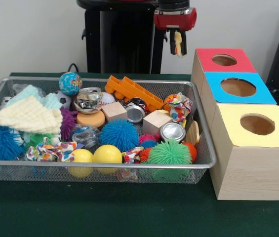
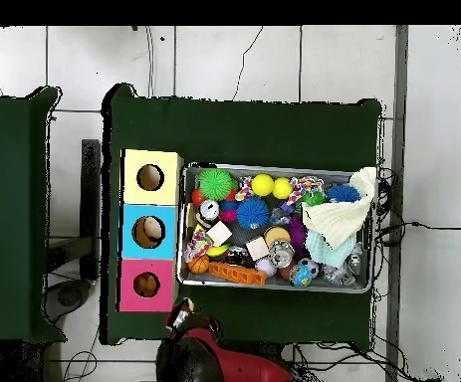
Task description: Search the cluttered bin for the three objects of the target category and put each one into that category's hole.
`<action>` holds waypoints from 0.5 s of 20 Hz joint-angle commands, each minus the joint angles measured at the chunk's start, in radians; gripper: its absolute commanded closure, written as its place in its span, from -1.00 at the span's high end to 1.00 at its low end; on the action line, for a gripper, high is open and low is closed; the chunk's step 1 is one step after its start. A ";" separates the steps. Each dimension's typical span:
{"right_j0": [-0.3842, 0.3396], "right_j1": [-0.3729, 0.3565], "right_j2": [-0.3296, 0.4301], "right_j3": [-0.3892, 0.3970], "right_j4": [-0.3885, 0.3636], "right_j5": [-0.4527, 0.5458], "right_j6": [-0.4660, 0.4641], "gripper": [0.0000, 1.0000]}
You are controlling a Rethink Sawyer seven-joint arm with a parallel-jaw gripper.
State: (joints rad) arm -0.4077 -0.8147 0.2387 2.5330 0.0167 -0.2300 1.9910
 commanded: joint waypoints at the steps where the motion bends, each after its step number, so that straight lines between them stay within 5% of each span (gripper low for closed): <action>1: 0.071 -0.017 0.028 -0.029 0.101 -0.108 0.331 -1.00; 10: 0.167 -0.003 0.004 -0.050 0.148 -0.125 0.398 -1.00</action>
State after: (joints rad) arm -0.2834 -0.8372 0.2172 2.5554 0.0826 -0.2523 2.0949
